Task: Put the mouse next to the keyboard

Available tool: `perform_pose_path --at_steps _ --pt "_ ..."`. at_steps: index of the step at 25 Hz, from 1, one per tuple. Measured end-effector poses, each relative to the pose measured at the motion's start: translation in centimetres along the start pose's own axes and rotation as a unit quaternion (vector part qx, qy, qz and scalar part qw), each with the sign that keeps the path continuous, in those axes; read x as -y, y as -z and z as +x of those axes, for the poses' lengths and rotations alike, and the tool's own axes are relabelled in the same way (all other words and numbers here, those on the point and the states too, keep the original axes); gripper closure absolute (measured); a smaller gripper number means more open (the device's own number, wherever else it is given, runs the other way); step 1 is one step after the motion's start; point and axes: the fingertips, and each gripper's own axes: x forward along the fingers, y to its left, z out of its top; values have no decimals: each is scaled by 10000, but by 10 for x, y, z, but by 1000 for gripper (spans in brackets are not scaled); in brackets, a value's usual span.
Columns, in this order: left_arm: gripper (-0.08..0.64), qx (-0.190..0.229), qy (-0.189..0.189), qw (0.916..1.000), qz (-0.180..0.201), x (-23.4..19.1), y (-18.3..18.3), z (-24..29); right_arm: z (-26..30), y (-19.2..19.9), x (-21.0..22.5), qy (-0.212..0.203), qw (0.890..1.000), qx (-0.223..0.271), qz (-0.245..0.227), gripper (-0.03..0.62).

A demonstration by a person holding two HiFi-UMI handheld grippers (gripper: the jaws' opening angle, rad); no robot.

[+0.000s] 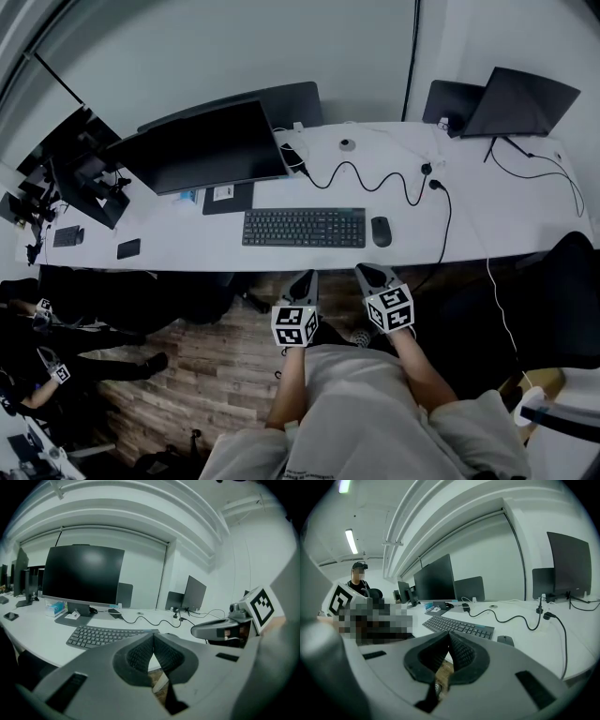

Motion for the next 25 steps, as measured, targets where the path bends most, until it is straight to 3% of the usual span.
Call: perform_pose_path --at_steps 25 --pt "538 -6 -18 10000 -55 -2 4 4 2 2 4 8 10000 -8 -45 586"
